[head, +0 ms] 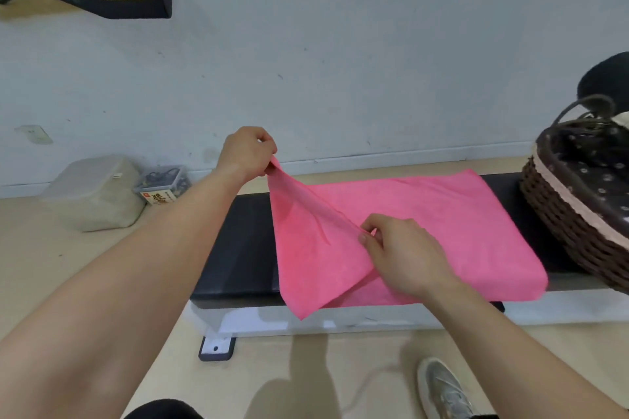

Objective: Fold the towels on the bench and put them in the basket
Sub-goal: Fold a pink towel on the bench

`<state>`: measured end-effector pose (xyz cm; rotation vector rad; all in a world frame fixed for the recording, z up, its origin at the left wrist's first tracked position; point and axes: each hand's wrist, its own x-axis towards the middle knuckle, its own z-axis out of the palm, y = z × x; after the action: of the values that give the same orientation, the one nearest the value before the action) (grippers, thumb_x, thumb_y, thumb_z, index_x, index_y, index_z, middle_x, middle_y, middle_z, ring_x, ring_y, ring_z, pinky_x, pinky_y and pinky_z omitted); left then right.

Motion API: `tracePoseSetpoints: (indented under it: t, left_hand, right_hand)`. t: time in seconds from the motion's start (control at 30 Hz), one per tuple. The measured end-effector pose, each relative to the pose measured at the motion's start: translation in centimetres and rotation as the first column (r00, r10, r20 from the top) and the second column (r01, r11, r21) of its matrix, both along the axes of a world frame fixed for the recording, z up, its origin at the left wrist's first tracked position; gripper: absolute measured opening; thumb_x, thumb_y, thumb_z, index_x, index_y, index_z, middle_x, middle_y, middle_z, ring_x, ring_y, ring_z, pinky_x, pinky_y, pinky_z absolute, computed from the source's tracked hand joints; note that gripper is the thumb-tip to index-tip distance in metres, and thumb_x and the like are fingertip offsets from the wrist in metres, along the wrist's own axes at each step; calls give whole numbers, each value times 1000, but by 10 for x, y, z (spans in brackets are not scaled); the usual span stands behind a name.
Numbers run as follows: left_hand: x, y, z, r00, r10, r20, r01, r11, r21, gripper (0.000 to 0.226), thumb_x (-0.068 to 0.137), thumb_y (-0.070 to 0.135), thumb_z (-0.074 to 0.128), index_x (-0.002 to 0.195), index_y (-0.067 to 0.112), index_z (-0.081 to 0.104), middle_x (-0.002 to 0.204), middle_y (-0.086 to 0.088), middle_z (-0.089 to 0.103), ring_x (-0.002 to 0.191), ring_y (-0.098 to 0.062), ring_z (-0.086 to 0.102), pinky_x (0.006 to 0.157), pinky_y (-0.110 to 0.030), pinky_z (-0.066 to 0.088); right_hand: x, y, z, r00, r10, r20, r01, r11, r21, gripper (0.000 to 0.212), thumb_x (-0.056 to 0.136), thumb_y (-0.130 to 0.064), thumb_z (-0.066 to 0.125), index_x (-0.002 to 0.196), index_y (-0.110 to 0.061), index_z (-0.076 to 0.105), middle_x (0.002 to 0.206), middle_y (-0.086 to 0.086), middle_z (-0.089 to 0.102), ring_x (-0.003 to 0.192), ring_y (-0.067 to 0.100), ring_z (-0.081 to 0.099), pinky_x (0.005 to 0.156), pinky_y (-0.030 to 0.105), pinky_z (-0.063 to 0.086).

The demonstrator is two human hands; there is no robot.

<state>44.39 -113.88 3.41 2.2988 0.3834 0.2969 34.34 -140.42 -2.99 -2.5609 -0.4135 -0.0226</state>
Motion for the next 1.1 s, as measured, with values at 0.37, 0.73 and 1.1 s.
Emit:
tracePoseSetpoints:
  t: [0.37,0.73,1.1]
  left_hand:
    - [59,-180,-8,942,-317,106,319,948,4,17,86,9,62,84,25,68,78,-4,75,74,-19,73,79,-40,60]
    - [101,-306,-44,841,-540,21,510,805,304,11,87,25,64,89,33,71,80,12,57,85,-15,59,75,-28,46]
    - [133,-336,-112,757,-612,-230,652,734,191,12,96,33,60,94,22,60,99,3,63,97,-18,58,84,-29,42]
  right_hand:
    - [-12,-126,19,928,-349,-129,348,937,-26,22,90,-36,47,82,-17,55,77,-2,62,79,26,59,70,34,47]
    - [-9,-192,6,792,-578,-196,507,803,-313,8,91,-26,45,86,-19,46,105,6,63,93,33,60,73,34,38]
    - [15,-170,-9,821,-570,31,540,758,-366,28,90,-24,49,116,-16,51,118,4,53,110,27,55,63,34,34]
